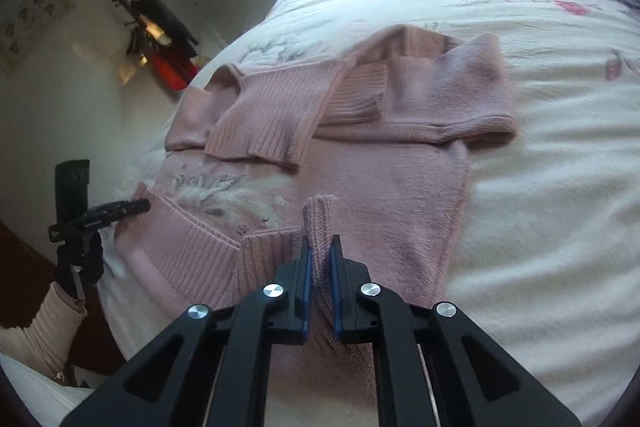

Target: Fold small clothes

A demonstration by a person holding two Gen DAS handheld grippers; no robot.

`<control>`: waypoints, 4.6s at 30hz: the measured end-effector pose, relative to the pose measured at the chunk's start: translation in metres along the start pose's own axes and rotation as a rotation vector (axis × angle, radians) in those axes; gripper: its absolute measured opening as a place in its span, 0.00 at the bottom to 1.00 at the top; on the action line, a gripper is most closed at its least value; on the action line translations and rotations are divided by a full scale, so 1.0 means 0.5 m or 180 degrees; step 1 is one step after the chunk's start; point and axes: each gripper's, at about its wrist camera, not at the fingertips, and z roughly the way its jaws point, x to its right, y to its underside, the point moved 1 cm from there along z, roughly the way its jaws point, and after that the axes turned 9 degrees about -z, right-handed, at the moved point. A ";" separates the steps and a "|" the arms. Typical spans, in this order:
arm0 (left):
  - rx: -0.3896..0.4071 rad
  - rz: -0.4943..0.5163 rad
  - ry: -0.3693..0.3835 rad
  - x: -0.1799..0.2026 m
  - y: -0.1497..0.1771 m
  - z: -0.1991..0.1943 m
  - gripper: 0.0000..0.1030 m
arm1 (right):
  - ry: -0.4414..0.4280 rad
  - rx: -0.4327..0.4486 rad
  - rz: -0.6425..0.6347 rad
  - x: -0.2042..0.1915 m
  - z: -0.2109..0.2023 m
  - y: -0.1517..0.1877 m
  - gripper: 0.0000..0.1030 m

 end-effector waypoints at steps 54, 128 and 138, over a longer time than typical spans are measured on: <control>0.0623 -0.0885 -0.0391 -0.125 -0.416 0.085 0.19 | 0.0345 0.0118 0.1002 0.283 0.164 -0.268 0.22; -0.0031 -0.0106 -0.0293 0.096 -0.238 0.200 0.46 | -0.0663 0.0221 0.1875 0.302 0.203 -0.057 0.19; -0.0043 -0.0091 -0.0160 0.102 -0.236 0.169 0.47 | -0.0433 0.0177 0.1809 0.269 0.170 -0.109 0.16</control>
